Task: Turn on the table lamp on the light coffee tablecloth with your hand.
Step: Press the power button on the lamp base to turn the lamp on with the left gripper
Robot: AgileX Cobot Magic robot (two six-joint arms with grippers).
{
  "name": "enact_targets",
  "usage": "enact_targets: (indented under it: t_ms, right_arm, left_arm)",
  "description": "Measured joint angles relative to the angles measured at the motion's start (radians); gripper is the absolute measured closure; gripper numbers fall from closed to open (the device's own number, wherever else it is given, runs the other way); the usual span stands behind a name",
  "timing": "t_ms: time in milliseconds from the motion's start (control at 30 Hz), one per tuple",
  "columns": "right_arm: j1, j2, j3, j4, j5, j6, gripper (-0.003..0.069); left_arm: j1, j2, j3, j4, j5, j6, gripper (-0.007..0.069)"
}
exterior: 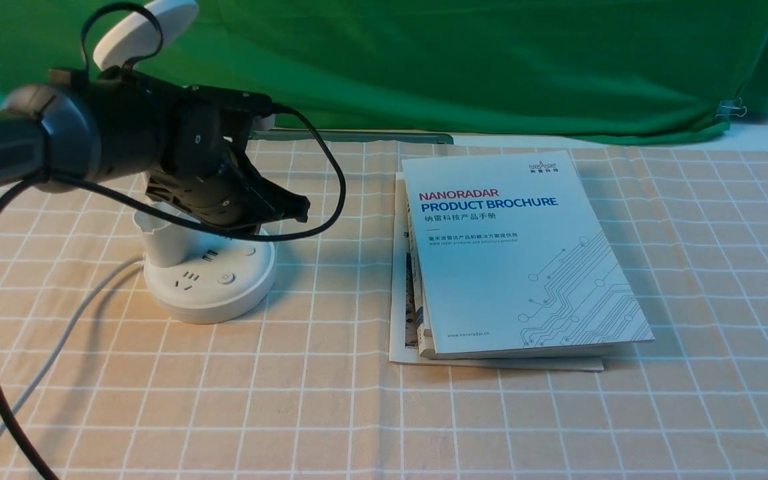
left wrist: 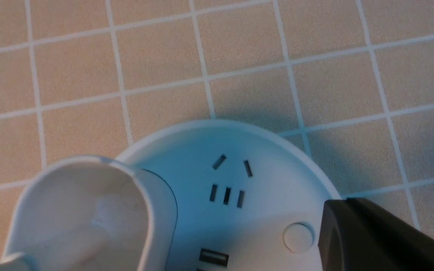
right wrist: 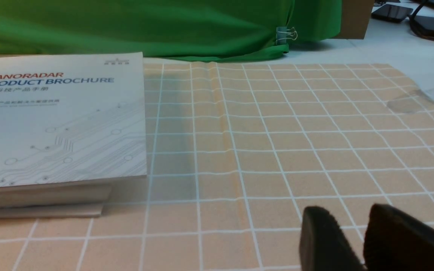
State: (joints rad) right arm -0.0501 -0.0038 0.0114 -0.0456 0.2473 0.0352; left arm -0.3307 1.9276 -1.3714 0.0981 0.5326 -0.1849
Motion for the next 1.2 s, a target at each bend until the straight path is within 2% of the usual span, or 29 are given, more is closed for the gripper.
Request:
enact_targets:
  t_ms: [633, 833, 1200]
  right_arm:
    - [0.0, 0.0, 0.0, 0.0, 0.001, -0.001, 0.0418]
    - [0.0, 0.0, 0.0, 0.0, 0.001, 0.0, 0.0418]
    - [0.0, 0.0, 0.0, 0.0, 0.001, -0.001, 0.0418]
  left_arm:
    - [0.022, 0.028, -0.001, -0.001, 0.008, -0.07, 0.0622]
    - [0.038, 0.028, -0.001, -0.064, 0.029, -0.045, 0.0622]
    - [0.037, 0.036, -0.001, -0.075, 0.004, -0.047, 0.0622]
